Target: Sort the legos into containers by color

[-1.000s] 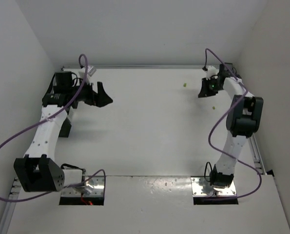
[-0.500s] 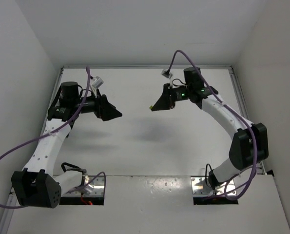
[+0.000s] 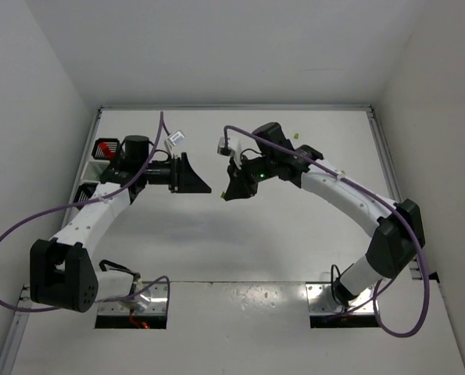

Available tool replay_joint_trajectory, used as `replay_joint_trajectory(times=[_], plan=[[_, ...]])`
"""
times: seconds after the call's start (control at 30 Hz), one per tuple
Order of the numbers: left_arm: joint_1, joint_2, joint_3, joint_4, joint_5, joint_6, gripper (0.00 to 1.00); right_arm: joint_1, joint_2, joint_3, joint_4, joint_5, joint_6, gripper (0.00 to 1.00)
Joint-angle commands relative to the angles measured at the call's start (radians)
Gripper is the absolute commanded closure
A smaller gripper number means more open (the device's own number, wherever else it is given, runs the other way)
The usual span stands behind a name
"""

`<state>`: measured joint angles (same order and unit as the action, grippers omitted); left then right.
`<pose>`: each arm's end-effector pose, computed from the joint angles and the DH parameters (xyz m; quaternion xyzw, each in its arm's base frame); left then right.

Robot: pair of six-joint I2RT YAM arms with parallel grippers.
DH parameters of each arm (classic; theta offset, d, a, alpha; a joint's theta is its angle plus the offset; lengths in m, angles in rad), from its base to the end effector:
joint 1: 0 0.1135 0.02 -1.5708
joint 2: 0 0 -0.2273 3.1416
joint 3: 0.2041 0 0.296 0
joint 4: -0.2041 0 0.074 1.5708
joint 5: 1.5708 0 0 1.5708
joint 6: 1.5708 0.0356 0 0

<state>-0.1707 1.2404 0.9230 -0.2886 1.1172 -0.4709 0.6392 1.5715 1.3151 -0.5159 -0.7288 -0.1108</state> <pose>0.3040 -0.0849 0.2440 0.1308 0.7795 -0.5696 0.2253 0.2971 0.2504 0.2552 -0.4442 0.7503 0.4118 0.2649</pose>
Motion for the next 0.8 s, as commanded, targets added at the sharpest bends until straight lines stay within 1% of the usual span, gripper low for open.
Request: replay_joint_trajectory(times=[0.0, 0.03, 0.13, 0.23, 0.37, 0.47, 0.53, 0.63, 0.77], plan=[[0.002, 0.033, -0.012, 0.129, 0.052, -0.187, 0.17, 0.028, -0.008, 0.062, -0.006, 0.144, -0.133, 0.95], [0.011, 0.047, -0.025, 0.169, 0.061, -0.236, 0.17, 0.04, 0.002, 0.076, -0.006, 0.158, -0.133, 0.95], [0.022, 0.056, -0.052, 0.207, 0.081, -0.296, 0.17, 0.068, 0.015, 0.102, -0.006, 0.19, -0.142, 0.95], [0.022, 0.056, -0.093, 0.276, 0.093, -0.353, 0.24, 0.095, 0.035, 0.128, -0.006, 0.213, -0.151, 0.95], [0.022, 0.056, -0.133, 0.344, 0.093, -0.445, 0.39, 0.134, 0.055, 0.157, -0.015, 0.233, -0.161, 0.95], [0.022, 0.056, -0.142, 0.368, 0.093, -0.465, 0.44, 0.146, 0.064, 0.157, -0.015, 0.253, -0.171, 0.96], [0.033, 0.056, -0.142, 0.368, 0.093, -0.474, 0.46, 0.165, 0.064, 0.167, -0.024, 0.264, -0.181, 0.96], [0.033, 0.056, -0.162, 0.4, 0.093, -0.501, 0.46, 0.175, 0.064, 0.167, -0.024, 0.273, -0.181, 0.96], [0.033, 0.056, -0.162, 0.41, 0.093, -0.502, 0.5, 0.186, 0.073, 0.176, -0.024, 0.282, -0.19, 0.96]])
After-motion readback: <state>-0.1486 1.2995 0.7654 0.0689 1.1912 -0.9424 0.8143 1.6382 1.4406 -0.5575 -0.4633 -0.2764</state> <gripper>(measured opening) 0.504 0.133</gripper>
